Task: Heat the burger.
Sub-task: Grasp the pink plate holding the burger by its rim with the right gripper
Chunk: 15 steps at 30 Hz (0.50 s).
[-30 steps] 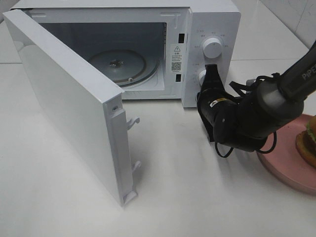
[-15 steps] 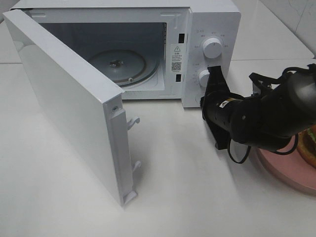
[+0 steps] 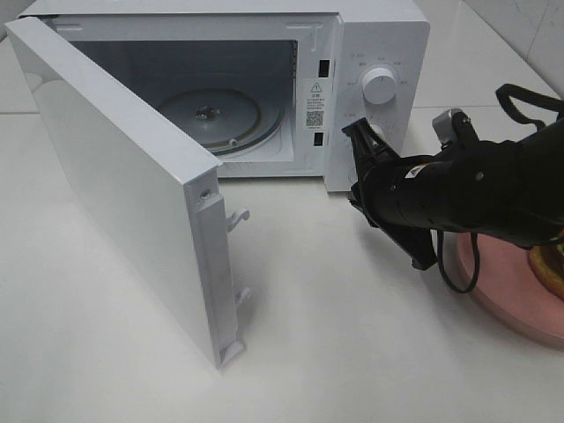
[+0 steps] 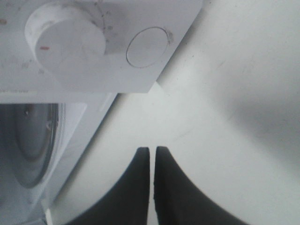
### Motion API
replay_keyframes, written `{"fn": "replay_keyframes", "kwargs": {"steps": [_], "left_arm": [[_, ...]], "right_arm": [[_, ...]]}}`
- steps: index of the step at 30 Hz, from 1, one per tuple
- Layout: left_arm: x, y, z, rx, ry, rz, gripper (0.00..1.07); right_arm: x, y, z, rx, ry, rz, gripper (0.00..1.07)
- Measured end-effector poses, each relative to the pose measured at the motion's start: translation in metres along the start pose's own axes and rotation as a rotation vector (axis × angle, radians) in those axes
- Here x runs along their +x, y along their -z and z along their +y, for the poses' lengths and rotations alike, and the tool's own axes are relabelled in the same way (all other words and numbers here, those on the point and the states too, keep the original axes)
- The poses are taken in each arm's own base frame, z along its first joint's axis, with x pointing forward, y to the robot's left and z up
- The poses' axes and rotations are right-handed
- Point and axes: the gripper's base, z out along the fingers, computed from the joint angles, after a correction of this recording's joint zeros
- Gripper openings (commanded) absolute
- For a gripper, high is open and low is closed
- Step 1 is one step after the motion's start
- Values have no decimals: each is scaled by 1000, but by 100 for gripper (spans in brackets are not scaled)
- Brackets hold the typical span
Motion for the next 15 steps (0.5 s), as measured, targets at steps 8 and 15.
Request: {"fn": "replay_keyframes", "kwargs": {"steps": [8,15], "left_arm": [[0,0,0,0,0,0,97],[0,0,0,0,0,0,97]], "right_arm": [[7,10,-2,59,300,126,9],[12,19,-1,70,493,216,11]]}}
